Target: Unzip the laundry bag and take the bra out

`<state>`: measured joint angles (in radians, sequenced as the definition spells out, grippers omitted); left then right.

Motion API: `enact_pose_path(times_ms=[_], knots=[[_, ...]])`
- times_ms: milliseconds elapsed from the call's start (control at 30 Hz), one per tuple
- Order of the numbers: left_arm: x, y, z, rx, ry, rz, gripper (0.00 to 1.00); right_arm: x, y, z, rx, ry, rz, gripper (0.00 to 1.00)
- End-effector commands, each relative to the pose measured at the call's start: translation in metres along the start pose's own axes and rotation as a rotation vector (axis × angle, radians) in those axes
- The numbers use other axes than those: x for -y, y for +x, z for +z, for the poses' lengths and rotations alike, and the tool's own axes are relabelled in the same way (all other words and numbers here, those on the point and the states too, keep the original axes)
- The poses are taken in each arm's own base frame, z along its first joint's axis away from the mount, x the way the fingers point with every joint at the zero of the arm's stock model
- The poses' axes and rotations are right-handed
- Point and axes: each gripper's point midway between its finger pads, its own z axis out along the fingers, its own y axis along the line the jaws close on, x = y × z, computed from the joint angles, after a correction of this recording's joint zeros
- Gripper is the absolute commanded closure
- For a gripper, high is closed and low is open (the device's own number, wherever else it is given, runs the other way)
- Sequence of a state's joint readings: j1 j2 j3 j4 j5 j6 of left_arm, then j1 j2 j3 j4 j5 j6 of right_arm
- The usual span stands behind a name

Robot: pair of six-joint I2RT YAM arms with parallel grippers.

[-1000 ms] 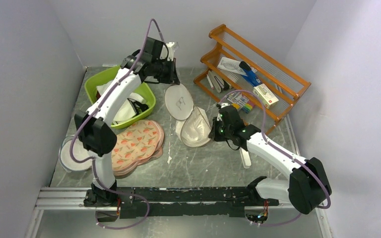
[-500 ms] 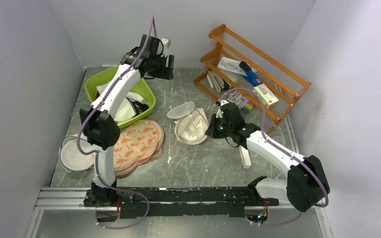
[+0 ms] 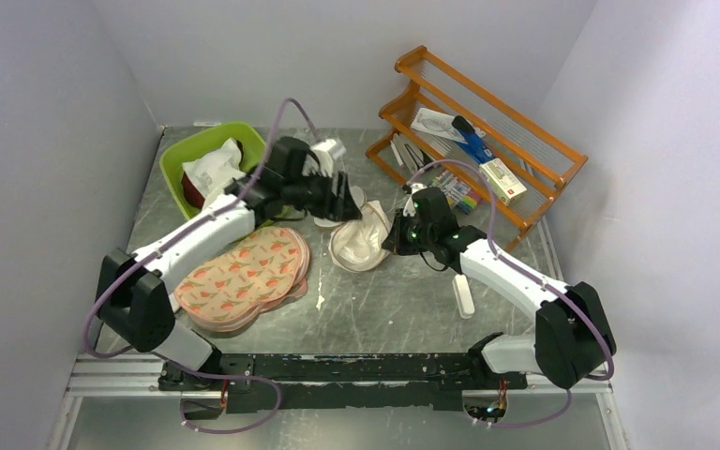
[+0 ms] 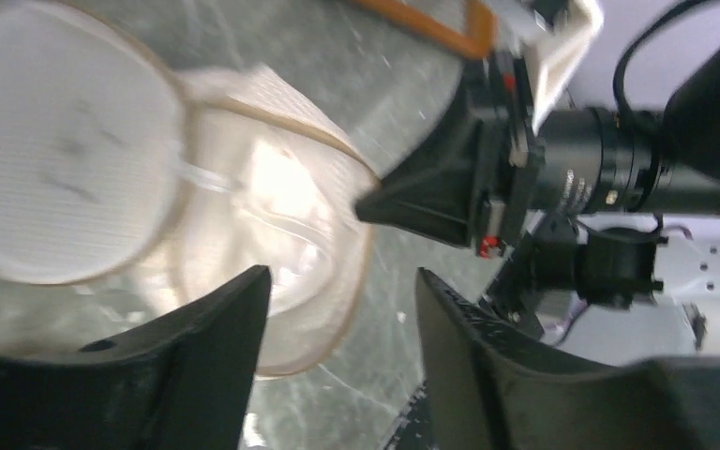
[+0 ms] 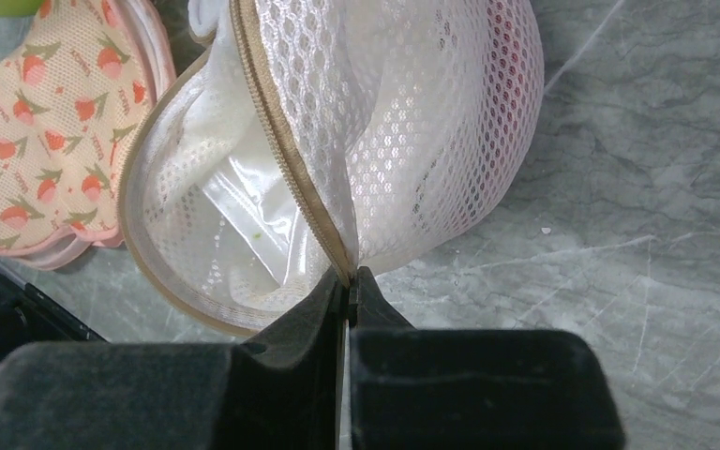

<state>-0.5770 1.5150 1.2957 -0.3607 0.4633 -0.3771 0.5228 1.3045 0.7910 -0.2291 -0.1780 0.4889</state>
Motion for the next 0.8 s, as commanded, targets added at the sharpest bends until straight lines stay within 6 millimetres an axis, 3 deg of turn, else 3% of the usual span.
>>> enact_pose_path(times_ms=[0, 100, 267, 433, 600, 767], knots=[[0.038, 0.021, 0.030, 0.003, 0.074, 0.005, 0.38, -0.009, -0.009, -0.002, 0.033, -0.046, -0.012, 1.00], [0.027, 0.032, 0.044, 0.012, -0.036, -0.004, 0.47, -0.005, -0.009, -0.004, 0.047, -0.029, -0.005, 1.00], [0.021, 0.046, 0.067, 0.022, -0.007, -0.095, 0.49, 0.003, -0.009, -0.005, 0.080, 0.003, 0.001, 1.00], [0.002, 0.064, 0.087, 0.009, -0.056, -0.196, 0.52, 0.004, -0.008, -0.006, 0.077, 0.009, 0.010, 1.00], [-0.013, 0.079, 0.100, 0.013, -0.086, -0.258, 0.50, -0.001, -0.008, -0.008, 0.094, -0.022, 0.017, 1.00], [-0.026, 0.086, 0.104, 0.016, -0.134, -0.265, 0.41, -0.005, -0.007, -0.006, 0.076, -0.041, 0.013, 1.00]])
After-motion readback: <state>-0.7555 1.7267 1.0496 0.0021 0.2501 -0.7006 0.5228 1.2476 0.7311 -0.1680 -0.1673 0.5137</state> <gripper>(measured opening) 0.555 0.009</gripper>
